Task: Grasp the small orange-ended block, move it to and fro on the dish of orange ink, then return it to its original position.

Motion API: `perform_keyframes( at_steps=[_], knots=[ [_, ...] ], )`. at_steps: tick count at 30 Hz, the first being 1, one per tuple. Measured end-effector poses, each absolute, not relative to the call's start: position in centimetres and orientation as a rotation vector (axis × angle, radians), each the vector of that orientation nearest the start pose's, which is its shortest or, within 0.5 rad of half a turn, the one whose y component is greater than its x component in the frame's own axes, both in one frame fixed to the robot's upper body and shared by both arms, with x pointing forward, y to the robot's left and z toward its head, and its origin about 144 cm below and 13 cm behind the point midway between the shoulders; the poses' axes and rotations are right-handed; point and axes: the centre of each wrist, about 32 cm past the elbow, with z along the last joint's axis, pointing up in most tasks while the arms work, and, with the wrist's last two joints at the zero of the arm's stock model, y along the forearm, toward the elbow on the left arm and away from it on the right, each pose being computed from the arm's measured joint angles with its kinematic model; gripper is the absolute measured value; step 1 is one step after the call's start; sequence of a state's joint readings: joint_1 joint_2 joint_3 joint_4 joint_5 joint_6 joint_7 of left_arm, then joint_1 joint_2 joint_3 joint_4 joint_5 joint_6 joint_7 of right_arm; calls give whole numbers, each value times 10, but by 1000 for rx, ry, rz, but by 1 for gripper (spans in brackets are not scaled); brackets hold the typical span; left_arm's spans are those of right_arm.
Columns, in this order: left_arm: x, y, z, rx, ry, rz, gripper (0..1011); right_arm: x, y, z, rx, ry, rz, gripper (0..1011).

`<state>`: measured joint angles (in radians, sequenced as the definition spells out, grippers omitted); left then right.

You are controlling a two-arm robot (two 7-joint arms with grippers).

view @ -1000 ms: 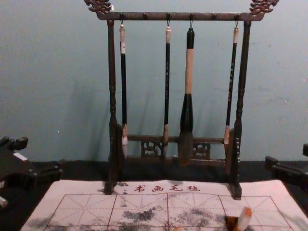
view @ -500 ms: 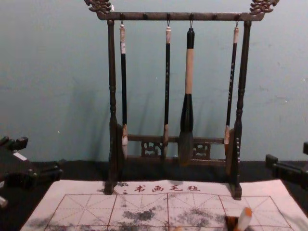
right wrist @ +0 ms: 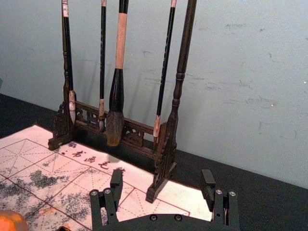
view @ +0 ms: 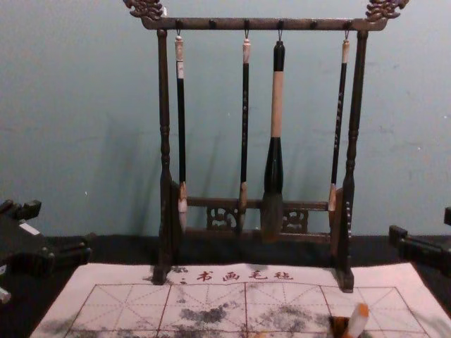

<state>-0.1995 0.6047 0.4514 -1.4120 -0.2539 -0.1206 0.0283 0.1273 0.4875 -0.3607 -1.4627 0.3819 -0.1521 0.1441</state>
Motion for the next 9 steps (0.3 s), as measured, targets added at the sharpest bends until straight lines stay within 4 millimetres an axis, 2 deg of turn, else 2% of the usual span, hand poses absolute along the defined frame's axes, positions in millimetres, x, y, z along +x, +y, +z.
perform_keyframes(
  at_steps=[9],
  knots=[
    [489,310,1140,305,-285,1248,1001,477,-282,1136,-76,-105,-1142,1002]
  ],
)
